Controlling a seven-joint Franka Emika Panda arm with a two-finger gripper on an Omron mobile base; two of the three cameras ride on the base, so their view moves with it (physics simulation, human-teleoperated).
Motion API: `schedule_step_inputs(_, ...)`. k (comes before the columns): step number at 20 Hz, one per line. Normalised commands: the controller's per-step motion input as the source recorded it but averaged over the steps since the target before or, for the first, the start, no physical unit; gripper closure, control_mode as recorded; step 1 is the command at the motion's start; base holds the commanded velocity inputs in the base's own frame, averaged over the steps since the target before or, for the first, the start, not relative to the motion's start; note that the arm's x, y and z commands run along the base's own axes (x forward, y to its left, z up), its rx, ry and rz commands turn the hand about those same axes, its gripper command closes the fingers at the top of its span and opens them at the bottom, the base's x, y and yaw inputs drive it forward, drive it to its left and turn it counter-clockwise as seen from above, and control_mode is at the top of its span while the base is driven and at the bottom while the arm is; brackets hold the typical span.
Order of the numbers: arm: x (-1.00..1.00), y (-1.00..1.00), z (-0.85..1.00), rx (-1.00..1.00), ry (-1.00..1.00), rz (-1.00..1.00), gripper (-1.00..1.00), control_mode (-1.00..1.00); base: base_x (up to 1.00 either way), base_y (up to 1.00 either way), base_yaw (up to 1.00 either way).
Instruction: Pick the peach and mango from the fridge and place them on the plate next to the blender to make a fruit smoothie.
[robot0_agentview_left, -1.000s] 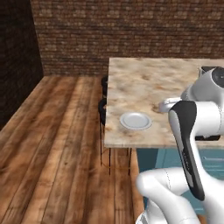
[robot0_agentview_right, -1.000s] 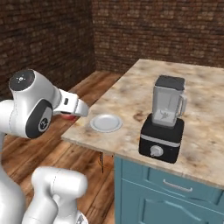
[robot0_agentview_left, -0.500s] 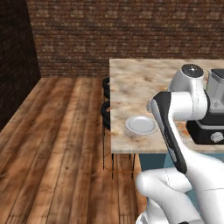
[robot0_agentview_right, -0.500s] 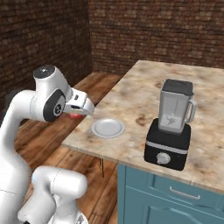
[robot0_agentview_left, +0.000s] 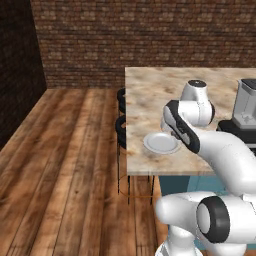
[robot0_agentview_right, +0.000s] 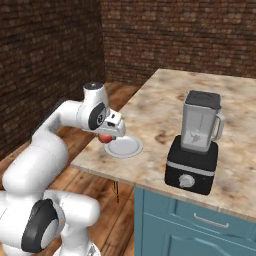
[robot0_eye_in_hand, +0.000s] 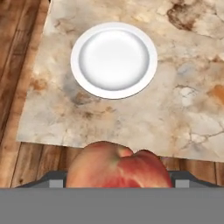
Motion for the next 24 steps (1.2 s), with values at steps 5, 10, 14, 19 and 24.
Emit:
schedule_step_inputs(5, 0.97, 0.0, -0.63, -0.03, 0.0, 0.0, 1.0, -1.0, 0.0, 0.0, 0.0)
schedule_step_inputs(10, 1.0, 0.0, -0.76, -0.03, 0.0, 0.0, 1.0, -1.0, 0.0, 0.0, 0.0)
schedule_step_inputs(14, 0.99, 0.0, -0.89, -0.05, 0.0, 0.0, 1.0, -1.0, 0.0, 0.0, 0.0)
schedule_step_inputs(19, 0.56, -0.01, -0.15, 0.0, 0.02, 0.0, -1.0, -1.0, 0.0, 0.0, 0.0)
schedule_step_inputs(24, 0.08, 0.0, 0.05, 0.0, 0.1, 0.0, -1.0, -1.0, 0.0, 0.0, 0.0)
